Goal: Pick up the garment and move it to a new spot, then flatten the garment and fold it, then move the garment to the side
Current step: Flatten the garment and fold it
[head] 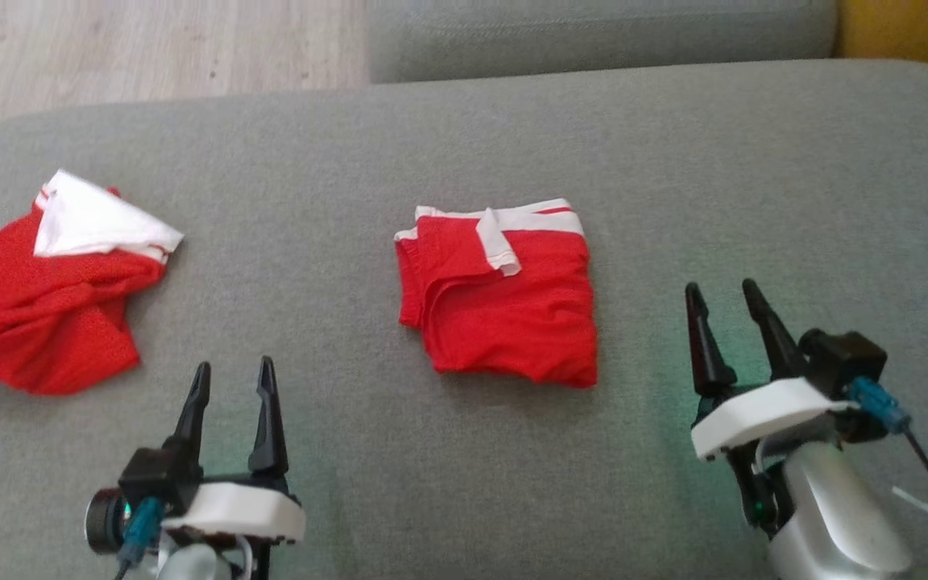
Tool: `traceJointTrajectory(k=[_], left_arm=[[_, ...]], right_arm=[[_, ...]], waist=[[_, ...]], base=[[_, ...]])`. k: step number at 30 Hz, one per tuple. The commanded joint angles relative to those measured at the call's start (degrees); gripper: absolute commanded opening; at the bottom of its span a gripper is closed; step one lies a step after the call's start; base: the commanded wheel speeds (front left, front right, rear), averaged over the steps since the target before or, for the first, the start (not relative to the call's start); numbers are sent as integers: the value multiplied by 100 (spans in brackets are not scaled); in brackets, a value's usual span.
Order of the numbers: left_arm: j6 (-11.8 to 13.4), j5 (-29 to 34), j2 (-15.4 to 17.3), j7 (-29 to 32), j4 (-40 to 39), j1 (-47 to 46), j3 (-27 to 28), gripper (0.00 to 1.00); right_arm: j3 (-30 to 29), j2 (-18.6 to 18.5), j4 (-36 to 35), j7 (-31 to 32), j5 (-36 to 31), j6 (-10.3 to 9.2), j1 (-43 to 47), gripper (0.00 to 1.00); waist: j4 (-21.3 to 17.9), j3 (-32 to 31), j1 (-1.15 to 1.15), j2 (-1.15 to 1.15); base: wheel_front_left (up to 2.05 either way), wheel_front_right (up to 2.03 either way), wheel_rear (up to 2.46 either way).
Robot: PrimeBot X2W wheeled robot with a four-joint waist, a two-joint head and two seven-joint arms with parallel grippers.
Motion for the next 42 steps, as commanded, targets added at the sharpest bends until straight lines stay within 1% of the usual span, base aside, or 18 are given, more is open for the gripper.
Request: traceJointTrajectory(k=[1,8,15,16,17,19,23,28,32,37,39,42], left_arm=[[39,63,70,-37,-205,33,236,100],[122,25,70,-37,-308,368,247,100],[134,-15,70,-37,-333,343,141,100],[126,-18,70,-37,-336,315,121,100],[115,-33,70,-37,-335,285,98,100],[87,-94,70,-37,-330,180,21,100],[41,-186,70,-37,-308,18,-163,100],[-11,-323,70,-37,-263,-148,-409,100],[-22,-423,70,-37,-227,-209,-537,100],[-18,-496,70,-37,-231,-238,-611,100],[-16,-506,70,-37,-236,-243,-621,100],[-16,-537,70,-37,-253,-262,-636,100]], right_arm=[[123,73,-206,-64,-62,-5,-18,100],[105,73,-173,-64,-75,-5,308,100],[139,73,-136,-64,18,-5,264,100],[160,73,-105,-64,72,-5,224,45],[234,73,-55,-64,110,-5,165,0],[495,73,129,-64,224,-5,-129,0],[739,73,359,-64,263,-5,-647,0],[935,73,891,-64,228,-5,-1232,0],[980,73,1402,-64,106,-5,-1631,0],[924,73,1974,-64,-147,-5,-1968,0],[997,73,2015,-64,-162,-5,-2009,0],[1302,73,1996,-64,-83,-5,-2080,0]], waist=[[-91,-101,0,0],[-162,-251,0,0],[-104,-146,0,0],[-80,-103,0,0],[-47,-56,0,0],[88,113,0,0],[370,379,0,0],[774,658,0,0],[1028,801,0,0],[1227,913,0,0],[1252,925,0,0],[1305,940,0,0]], base=[[0,0,0],[0,0,0],[0,0,0],[0,0,0],[0,0,0],[0,0,0],[0,0,0],[0,0,0],[0,0,0],[0,0,0],[0,0,0],[0,0,0]])
